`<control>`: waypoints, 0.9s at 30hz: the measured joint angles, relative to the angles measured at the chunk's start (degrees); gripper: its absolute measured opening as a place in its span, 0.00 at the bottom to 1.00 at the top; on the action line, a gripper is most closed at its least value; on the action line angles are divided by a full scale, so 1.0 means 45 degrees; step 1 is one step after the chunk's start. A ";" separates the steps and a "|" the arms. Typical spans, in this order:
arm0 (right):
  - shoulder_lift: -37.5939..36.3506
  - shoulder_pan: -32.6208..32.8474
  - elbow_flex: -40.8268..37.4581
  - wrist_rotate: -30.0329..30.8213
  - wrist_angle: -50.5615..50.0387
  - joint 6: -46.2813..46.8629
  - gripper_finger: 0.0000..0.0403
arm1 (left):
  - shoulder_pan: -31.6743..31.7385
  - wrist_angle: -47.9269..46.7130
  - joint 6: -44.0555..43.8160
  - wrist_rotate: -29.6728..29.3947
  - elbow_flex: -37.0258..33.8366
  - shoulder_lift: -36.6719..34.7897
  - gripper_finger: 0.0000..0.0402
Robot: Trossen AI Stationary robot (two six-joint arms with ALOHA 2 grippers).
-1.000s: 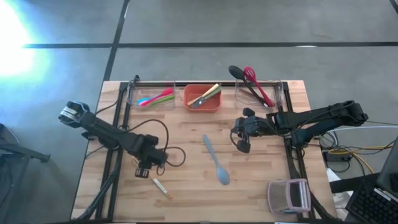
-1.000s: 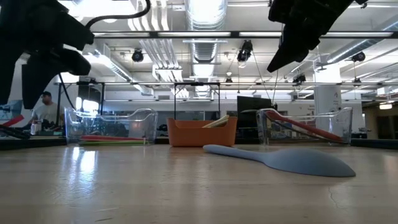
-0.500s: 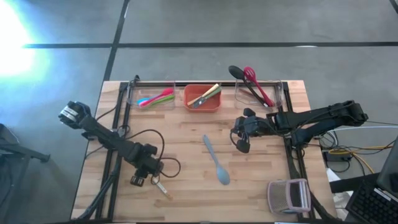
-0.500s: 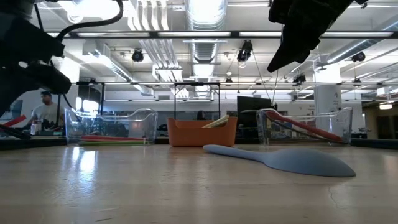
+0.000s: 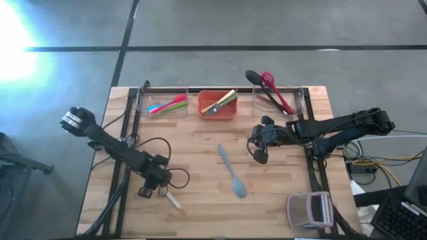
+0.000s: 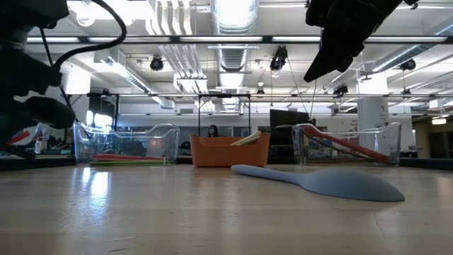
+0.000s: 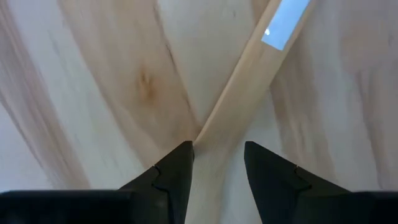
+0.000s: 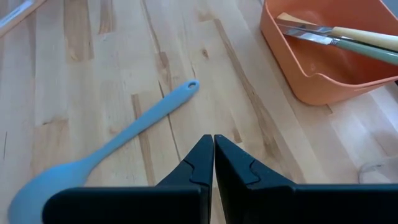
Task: Pick & Place Kitchen Items
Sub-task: Put the wooden serving spoon into the right transparent bin
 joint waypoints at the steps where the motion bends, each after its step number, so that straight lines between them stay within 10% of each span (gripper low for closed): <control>1: 0.0000 0.0000 0.0000 0.0000 0.0000 0.0005 0.02 | 0.0000 0.0256 0.0006 -0.0013 -0.0116 0.0005 0.38; 27: 0.0000 -0.0058 0.0000 0.0000 0.0150 0.0029 0.02 | -0.0015 0.2657 0.2034 -0.0694 -0.0003 -0.0015 0.41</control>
